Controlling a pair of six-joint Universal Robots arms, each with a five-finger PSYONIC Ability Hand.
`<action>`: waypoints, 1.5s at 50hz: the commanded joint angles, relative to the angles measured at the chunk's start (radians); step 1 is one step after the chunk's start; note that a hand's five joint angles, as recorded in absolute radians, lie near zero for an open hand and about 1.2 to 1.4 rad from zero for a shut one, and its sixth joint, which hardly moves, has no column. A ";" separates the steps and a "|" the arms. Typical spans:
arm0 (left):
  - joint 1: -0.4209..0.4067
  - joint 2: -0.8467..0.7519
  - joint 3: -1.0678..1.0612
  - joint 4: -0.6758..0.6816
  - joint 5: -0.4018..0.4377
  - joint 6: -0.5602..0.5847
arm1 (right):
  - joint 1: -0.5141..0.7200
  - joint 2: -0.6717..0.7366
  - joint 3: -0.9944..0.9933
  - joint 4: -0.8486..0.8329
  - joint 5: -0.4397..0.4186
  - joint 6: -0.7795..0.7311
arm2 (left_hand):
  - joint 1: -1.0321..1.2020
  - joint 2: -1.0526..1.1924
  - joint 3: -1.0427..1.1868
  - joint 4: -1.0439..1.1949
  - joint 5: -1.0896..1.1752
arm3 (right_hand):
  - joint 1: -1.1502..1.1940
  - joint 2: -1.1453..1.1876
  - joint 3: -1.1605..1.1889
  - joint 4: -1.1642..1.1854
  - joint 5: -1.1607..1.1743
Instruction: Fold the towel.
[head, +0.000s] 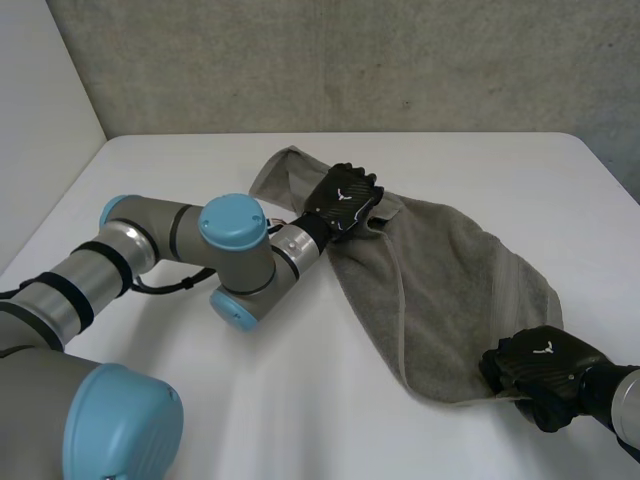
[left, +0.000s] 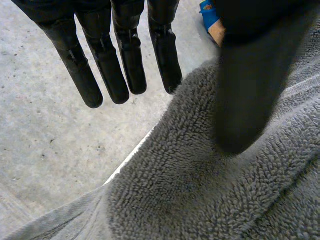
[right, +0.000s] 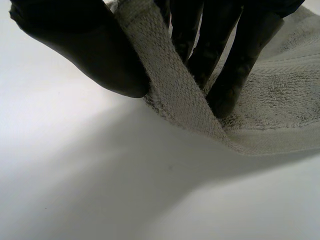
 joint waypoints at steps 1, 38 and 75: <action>-0.010 -0.026 0.022 0.000 0.012 -0.001 | -0.003 0.005 0.002 -0.006 0.001 0.000 | 0.135 0.135 0.138 0.138 0.133 | 0.398 0.085 0.059 0.054 0.045; 0.254 0.743 -0.727 -0.008 -0.107 -0.142 | 0.235 -0.096 -0.648 -0.021 0.159 0.531 | 0.728 0.728 0.731 0.732 0.727 | 0.398 0.085 0.059 0.054 0.045; 0.495 1.068 -0.867 -0.082 -0.118 -0.489 | 0.528 0.333 -1.439 0.330 0.521 0.307 | 0.728 0.728 0.731 0.732 0.727 | 0.398 0.085 0.059 0.054 0.045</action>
